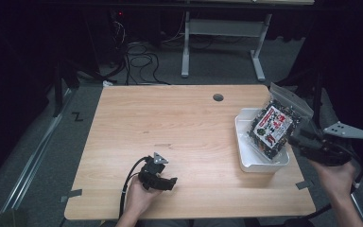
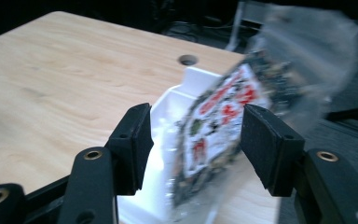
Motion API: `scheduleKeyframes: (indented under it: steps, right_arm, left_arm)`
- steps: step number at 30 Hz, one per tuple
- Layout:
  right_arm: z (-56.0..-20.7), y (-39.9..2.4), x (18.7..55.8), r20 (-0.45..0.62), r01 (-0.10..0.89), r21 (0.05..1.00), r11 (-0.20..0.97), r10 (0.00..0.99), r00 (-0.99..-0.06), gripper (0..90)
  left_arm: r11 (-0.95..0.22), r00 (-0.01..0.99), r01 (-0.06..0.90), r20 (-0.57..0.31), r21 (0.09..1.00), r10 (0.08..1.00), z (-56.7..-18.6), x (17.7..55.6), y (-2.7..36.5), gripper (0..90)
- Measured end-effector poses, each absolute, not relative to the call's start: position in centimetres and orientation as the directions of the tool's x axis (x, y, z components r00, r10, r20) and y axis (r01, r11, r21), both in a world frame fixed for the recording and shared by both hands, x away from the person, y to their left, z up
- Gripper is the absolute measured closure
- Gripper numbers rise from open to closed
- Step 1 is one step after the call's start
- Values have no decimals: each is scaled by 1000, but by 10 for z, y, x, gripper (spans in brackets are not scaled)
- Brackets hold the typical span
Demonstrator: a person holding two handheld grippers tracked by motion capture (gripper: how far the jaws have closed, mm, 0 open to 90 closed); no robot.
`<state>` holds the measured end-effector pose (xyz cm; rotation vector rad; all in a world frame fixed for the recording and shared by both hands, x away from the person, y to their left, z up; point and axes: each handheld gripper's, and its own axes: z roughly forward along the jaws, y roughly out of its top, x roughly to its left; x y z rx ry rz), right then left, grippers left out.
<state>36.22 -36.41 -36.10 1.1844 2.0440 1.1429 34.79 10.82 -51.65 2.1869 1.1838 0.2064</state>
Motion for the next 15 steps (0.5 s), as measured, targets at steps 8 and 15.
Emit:
scheduleKeyframes:
  steps: [8,15]
  right_arm:
    - [-386,-334,352,15,441,847,296,817,-577,444]
    - [-403,-314,346,31,437,840,322,776,-630,447]
  left_arm:
    - [-393,585,695,-157,602,796,-516,347,108,258]
    - [-393,587,691,-154,607,794,-515,346,107,258]
